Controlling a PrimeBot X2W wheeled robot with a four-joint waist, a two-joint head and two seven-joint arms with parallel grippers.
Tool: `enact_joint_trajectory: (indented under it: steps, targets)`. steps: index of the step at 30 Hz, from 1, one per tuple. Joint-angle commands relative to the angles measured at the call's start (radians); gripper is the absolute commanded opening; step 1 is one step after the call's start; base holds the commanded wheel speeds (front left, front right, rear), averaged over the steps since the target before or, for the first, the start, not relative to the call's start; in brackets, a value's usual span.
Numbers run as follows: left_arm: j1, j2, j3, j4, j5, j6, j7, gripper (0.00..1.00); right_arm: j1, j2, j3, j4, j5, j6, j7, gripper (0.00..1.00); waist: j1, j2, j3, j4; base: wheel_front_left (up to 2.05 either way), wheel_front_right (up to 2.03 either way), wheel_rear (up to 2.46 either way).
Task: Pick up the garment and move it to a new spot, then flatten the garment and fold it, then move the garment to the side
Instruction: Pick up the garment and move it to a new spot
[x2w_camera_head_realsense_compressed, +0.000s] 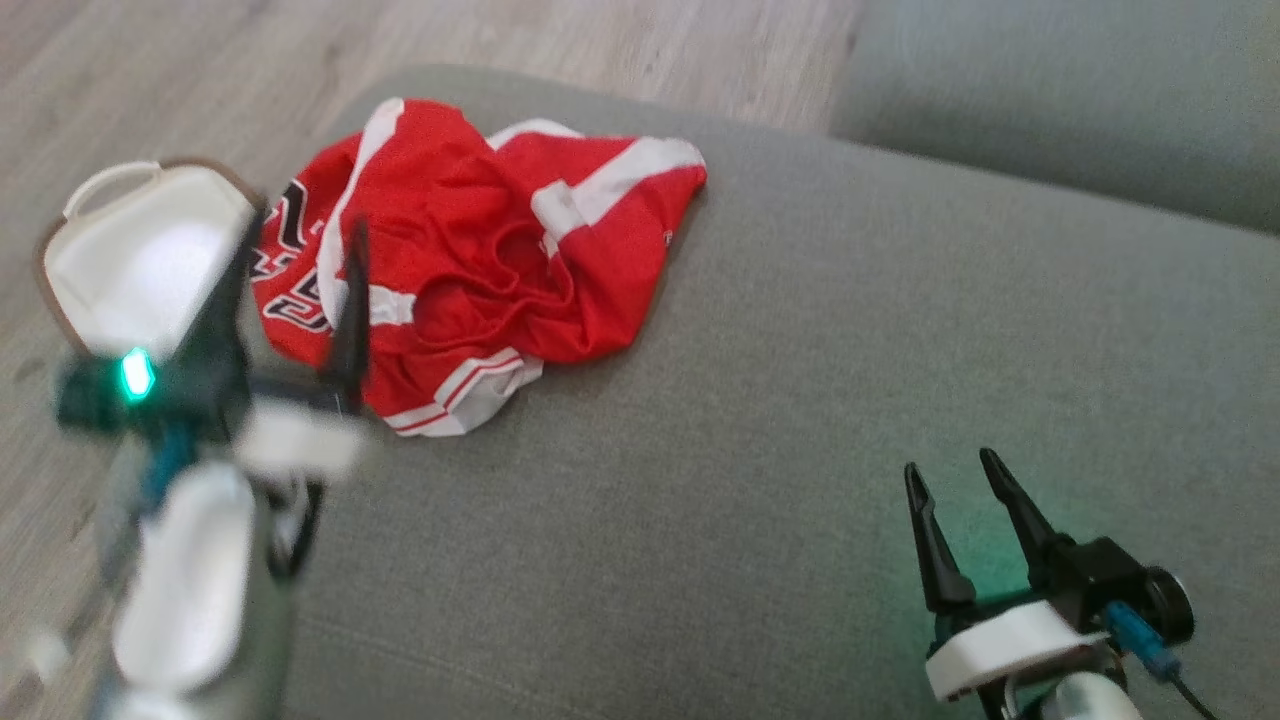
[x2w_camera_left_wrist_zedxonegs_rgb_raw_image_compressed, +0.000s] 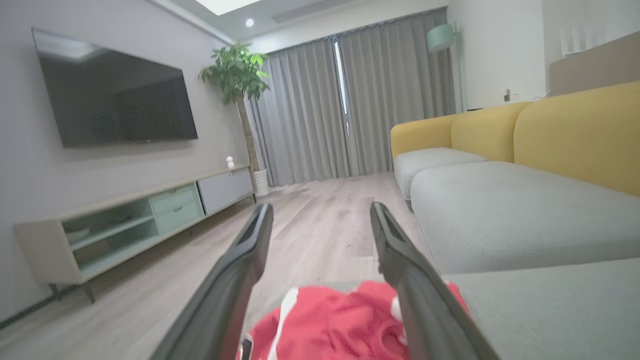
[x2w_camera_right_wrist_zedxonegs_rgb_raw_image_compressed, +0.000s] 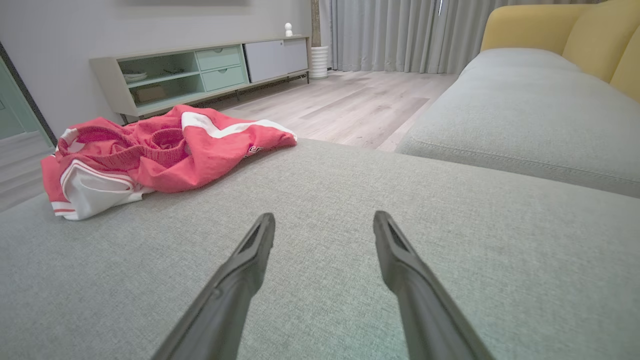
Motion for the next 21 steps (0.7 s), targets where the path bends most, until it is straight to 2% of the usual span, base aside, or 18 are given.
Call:
enact_joint_trajectory:
  steps: [1, 7, 9, 11, 17, 21]
  targets:
    - [-0.123, 0.037, 0.026, -0.020, -0.009, -0.007, 0.025, 1.00, -0.058, -0.009, 0.021, -0.035, -0.020, -0.001, -0.011, 1.00, -0.0002, 0.0000, 0.064, -0.016, 0.00, 0.00, 0.00]
    - [-0.443, 0.087, -0.045, 0.150, -0.082, -0.022, 0.228, 1.00, -0.107, -0.015, 0.023, -0.049, -0.087, -0.001, -0.011, 1.00, -0.0002, 0.0000, 0.176, -0.058, 0.00, 0.00, 0.00]
    - [-0.543, 0.095, -0.095, 0.223, -0.138, -0.023, 0.296, 1.00, -0.121, -0.030, 0.022, -0.057, -0.100, -0.001, -0.011, 1.00, -0.0002, 0.0000, 0.212, -0.070, 0.00, 0.00, 0.00]
    - [-0.663, 0.110, -0.174, 0.336, -0.240, -0.024, 0.387, 1.00, -0.131, -0.057, 0.023, -0.068, -0.112, -0.001, -0.011, 1.00, -0.0002, 0.0000, 0.254, -0.086, 0.00, 0.00, 0.00]
    - [-0.797, 0.130, -0.280, 0.577, -0.335, -0.024, 0.535, 1.00, -0.155, -0.096, 0.028, -0.100, -0.123, -0.001, -0.011, 1.00, -0.0002, 0.0000, 0.340, -0.117, 0.00, 0.00, 0.00]
    - [-0.815, 0.134, -0.298, 0.716, -0.364, -0.024, 0.575, 1.00, -0.177, -0.094, 0.036, -0.120, -0.128, -0.001, -0.011, 1.00, -0.0002, 0.0000, 0.381, -0.153, 0.00, 0.00, 0.00]
